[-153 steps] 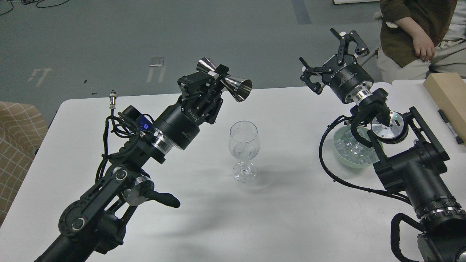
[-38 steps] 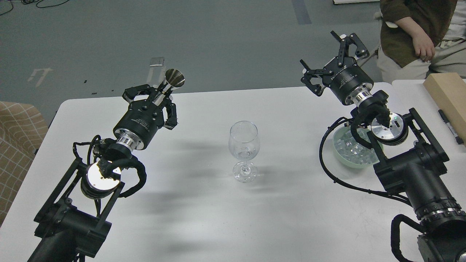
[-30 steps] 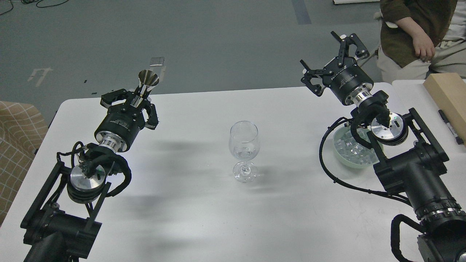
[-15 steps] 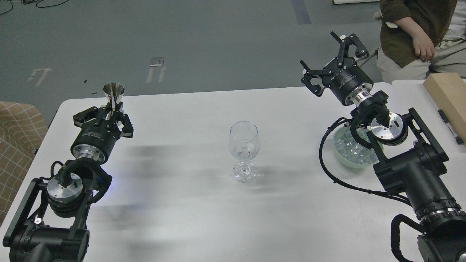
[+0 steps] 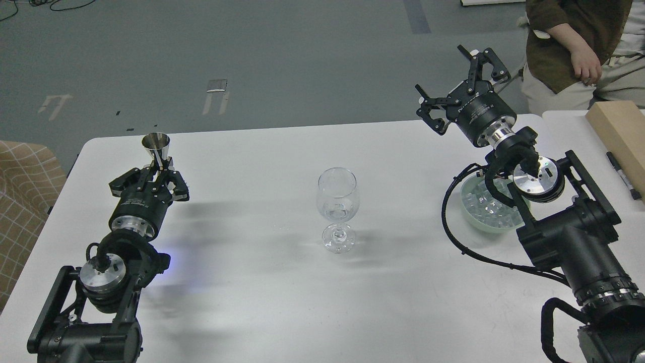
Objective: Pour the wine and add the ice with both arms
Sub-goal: 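Turn the jigger upright and carry it away from the glass, then lower the jigger onto the table and open the left gripper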
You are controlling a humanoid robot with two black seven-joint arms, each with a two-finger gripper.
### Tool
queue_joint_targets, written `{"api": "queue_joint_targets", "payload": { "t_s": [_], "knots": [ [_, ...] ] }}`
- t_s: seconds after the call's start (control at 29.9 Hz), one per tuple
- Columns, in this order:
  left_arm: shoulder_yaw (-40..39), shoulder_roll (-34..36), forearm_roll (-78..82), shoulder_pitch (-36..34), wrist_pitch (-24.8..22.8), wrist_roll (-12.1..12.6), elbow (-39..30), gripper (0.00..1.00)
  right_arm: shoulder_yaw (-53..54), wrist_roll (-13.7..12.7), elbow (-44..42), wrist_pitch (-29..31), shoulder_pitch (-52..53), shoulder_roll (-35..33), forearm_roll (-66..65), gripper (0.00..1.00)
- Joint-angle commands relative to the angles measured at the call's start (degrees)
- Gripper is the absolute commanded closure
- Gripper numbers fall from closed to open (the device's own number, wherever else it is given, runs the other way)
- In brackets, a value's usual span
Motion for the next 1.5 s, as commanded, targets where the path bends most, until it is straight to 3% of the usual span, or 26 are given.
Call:
{"api": "queue_joint_targets", "payload": {
  "t_s": [0.0,0.77,1.47],
  "knots": [
    [-0.2,0.1,-0.8,-0.1,-1.6,0.0,1.0,0.93,0.0,0.0,0.0,0.0,0.0,0.0,-0.1,0.00],
    [-0.3,0.1,-0.9,0.4,-3.4,0.2,1.5,0.66,0.0,0.0,0.0,0.0,0.1,0.0,0.0,0.00],
    [0.0,0.2,-0.7,2.0,-5.5,0.3,3.2,0.61,-0.1,0.0,0.0,0.0,0.0,0.0,0.0,0.00]
  ]
}}
